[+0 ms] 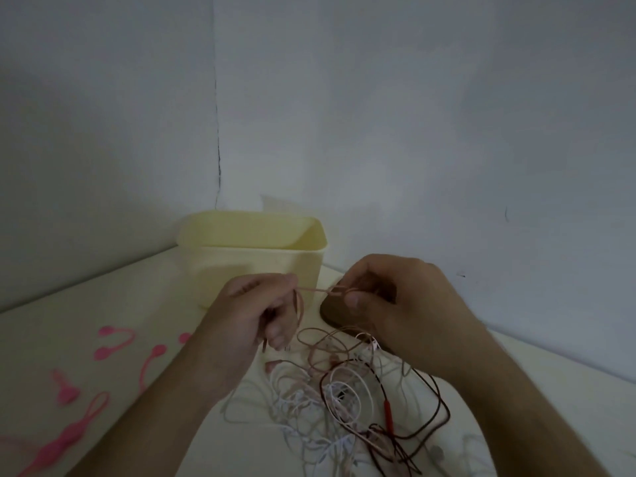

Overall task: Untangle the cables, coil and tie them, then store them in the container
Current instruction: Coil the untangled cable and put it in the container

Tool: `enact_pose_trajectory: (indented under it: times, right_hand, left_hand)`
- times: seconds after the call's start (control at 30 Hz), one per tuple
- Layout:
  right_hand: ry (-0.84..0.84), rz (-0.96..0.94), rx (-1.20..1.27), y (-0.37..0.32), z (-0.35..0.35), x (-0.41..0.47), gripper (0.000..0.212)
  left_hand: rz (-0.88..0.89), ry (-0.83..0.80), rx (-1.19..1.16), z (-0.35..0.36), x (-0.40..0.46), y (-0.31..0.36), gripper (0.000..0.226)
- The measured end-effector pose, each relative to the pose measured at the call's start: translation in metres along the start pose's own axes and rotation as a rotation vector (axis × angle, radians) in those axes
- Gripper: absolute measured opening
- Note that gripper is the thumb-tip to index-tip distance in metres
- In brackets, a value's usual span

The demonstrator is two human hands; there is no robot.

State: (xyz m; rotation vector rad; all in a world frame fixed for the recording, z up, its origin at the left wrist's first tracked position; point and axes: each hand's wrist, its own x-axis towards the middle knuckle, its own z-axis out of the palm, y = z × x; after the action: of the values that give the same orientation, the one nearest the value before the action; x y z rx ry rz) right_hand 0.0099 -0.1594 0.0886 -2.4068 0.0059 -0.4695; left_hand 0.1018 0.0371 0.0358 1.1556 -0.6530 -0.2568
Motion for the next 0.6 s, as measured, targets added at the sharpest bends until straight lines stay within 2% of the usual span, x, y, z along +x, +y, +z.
enact_pose_trajectory:
  times: [0.13,0.23,0.3,0.37,0.47,0.6]
  right_hand:
    - [0.058,0.001,-0.040,0.000,-0.016,-0.003,0.015]
    - [0.045,-0.007,0.084,-0.001,-0.027,-0.008,0.021]
    - [0.078,-0.009,0.115,0.000,-0.034,-0.010,0.016]
    - [0.159,0.002,0.101,0.001,-0.039,-0.010,0.012]
    - [0.306,0.053,0.107,0.003,-0.044,-0.010,0.021]
    - [0.563,0.205,0.260,0.008,-0.056,-0.012,0.026]
  left_hand:
    - [0.006,0.112,-0.085,-0.007,0.004,0.000,0.045]
    - [0.021,0.148,-0.052,-0.012,0.005,-0.001,0.050]
    - [0.028,0.174,-0.039,-0.013,0.006,0.000,0.054]
    - [0.034,0.207,-0.043,-0.013,0.007,0.001,0.055]
    - [0.049,0.247,-0.060,-0.015,0.008,-0.002,0.054]
    - [0.063,0.317,-0.037,-0.020,0.009,-0.002,0.055]
